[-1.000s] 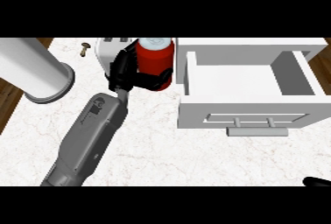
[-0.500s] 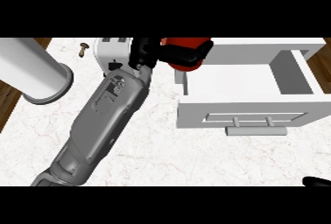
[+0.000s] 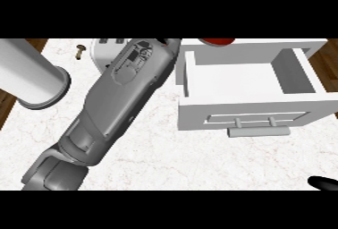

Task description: Pick up the can, place it into the drawer and close the drawer

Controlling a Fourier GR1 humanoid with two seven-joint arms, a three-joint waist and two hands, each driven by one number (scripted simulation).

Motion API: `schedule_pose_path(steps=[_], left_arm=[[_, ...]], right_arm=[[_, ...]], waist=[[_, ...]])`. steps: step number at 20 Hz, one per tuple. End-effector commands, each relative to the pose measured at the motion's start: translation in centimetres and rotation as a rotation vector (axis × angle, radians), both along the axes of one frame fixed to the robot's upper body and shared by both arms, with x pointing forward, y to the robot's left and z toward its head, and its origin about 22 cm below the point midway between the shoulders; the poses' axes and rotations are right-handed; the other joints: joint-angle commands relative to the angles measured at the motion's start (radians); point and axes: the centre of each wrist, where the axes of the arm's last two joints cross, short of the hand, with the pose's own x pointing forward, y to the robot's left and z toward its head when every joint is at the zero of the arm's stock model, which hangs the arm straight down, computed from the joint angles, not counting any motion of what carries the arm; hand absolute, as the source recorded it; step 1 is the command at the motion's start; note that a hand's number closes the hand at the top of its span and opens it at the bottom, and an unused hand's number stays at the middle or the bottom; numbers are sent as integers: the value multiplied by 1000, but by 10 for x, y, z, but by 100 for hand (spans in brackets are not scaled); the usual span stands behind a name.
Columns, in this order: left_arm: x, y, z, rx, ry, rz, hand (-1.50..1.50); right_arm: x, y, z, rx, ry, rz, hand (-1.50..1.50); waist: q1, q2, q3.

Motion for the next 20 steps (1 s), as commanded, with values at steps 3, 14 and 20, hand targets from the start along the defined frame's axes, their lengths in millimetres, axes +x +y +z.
schedule_pose_path(steps=[3, 14, 20], left_arm=[[10, -18, 26, 40, 9, 5, 150], [12, -32, 17, 106, -10, 83, 150], [13, -38, 26, 103, -17, 207, -150]], right_arm=[[9, 4, -2, 3, -26, -2, -150], [21, 4, 0, -18, -18, 28, -150], [23, 11, 16, -14, -30, 63, -150]], waist=[[-11, 6, 0], [-39, 12, 2], [-73, 18, 3]])
